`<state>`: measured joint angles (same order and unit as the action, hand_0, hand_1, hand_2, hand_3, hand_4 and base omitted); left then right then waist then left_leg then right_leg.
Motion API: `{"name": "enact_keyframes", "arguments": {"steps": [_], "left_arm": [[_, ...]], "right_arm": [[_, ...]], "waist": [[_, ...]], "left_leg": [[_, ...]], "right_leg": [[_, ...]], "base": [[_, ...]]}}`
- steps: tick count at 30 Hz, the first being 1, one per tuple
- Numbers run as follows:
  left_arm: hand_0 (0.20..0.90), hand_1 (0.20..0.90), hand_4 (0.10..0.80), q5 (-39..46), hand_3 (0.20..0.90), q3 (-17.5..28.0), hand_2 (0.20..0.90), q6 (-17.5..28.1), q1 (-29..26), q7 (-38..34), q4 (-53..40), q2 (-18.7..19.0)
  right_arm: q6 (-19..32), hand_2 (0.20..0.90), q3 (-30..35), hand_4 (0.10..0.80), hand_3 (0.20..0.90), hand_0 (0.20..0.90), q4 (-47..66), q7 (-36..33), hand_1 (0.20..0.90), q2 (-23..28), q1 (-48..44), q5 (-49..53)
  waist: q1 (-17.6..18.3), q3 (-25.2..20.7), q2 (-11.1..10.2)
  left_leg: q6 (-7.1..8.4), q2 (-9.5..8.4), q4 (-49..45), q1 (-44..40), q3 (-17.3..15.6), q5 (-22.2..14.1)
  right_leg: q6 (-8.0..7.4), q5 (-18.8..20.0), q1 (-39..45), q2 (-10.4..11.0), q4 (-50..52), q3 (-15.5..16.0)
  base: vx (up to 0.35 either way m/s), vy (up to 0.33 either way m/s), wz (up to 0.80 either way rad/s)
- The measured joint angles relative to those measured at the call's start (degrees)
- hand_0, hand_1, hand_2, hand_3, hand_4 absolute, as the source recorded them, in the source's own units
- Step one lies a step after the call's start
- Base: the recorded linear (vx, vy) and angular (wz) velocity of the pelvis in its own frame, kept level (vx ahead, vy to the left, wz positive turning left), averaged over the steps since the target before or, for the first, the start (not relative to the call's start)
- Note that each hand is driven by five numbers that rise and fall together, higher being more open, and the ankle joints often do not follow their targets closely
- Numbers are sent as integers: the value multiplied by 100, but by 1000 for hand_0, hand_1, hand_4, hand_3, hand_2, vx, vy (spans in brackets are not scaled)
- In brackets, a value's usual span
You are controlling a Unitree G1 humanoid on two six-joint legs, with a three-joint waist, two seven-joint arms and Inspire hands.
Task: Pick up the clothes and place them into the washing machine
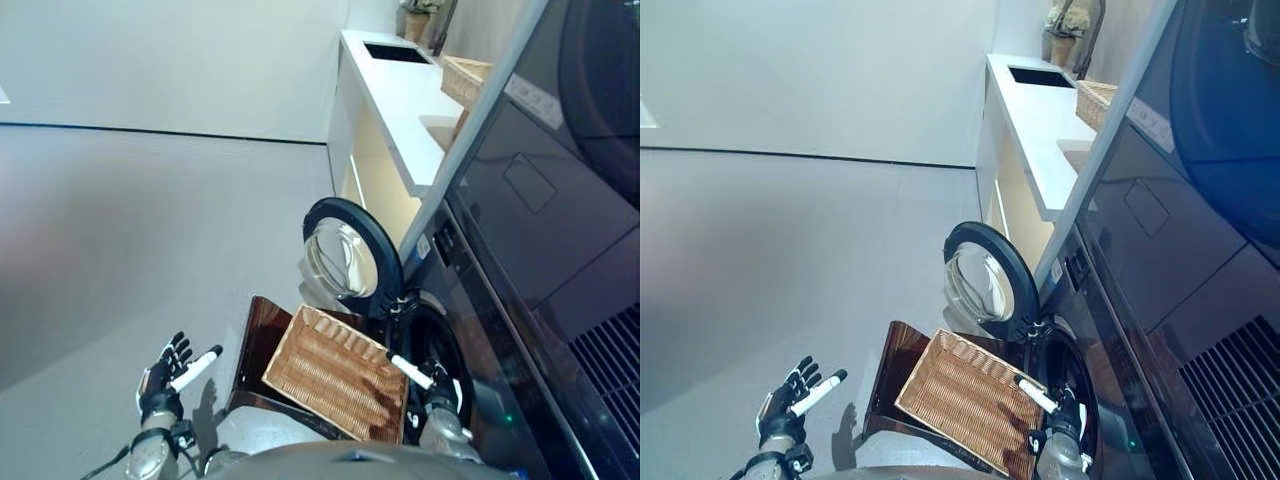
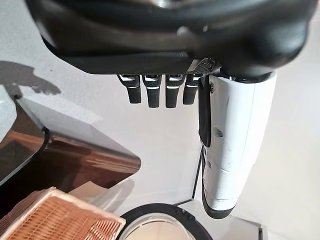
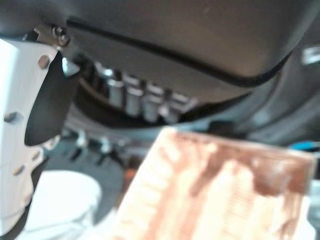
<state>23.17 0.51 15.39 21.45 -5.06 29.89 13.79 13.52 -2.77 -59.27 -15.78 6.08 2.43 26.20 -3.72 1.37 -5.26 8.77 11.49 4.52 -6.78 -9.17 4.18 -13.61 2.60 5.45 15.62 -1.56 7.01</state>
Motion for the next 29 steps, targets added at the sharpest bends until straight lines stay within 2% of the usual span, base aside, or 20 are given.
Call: {"name": "enact_keyframes", "arguments": {"steps": [7, 15, 29], "left_arm": [[900, 900, 800, 0, 900, -1, 900, 0, -46, 2, 4, -21], [900, 900, 800, -4, 900, -61, 900, 2, -182, -27, 205, -141], [900, 900, 800, 8, 900, -65, 900, 3, -143, -19, 211, -237]], "right_arm": [[-5, 900, -14, 800, 900, 900, 347, 249, 900, 43, 251, 0], [-8, 900, -213, 800, 900, 900, 385, 228, 900, 191, 428, -607], [11, 900, -221, 800, 900, 900, 403, 217, 900, 49, 522, -268]], "waist": [[125, -26, 71], [197, -108, 225], [296, -83, 275]], "left_leg": [[-7, -1, 4, -21, -6, 12], [-5, -2, 4, -12, 6, 19], [-9, -3, 8, -18, 7, 26]], "right_leg": [[2, 4, 14, 1, 1, -9], [-23, 18, 10, 3, 13, 5], [-23, 18, 18, 7, 9, 3]], "base": [[-3, -2, -1], [-10, 3, 0], [0, 0, 0]]}}
